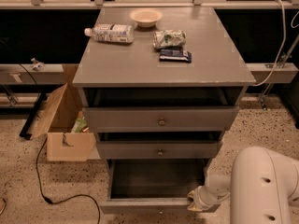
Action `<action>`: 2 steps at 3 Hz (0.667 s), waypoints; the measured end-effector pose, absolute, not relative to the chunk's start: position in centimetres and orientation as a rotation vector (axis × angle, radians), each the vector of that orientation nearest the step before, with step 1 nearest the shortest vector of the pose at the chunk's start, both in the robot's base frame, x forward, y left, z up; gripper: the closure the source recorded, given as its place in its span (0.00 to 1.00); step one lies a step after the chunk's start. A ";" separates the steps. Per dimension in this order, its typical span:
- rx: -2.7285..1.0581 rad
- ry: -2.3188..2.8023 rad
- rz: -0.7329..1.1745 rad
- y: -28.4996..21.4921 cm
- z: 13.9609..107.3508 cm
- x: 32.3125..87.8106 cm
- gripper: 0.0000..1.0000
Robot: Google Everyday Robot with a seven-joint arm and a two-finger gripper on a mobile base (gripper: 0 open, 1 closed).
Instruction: Open bottom drawer
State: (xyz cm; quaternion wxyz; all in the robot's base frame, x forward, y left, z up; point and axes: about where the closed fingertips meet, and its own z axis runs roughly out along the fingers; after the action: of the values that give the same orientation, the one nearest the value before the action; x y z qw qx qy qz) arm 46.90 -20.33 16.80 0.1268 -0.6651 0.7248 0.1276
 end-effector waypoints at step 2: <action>-1.890 2.099 0.383 -20.2 16.7 44.8 1.00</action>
Offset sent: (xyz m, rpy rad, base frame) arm -0.1534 0.0100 -0.0107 0.2487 -0.1116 -0.1327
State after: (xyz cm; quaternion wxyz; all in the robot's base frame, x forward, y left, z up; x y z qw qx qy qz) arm 44.82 -20.22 16.71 0.1453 -0.6560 0.7286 0.1329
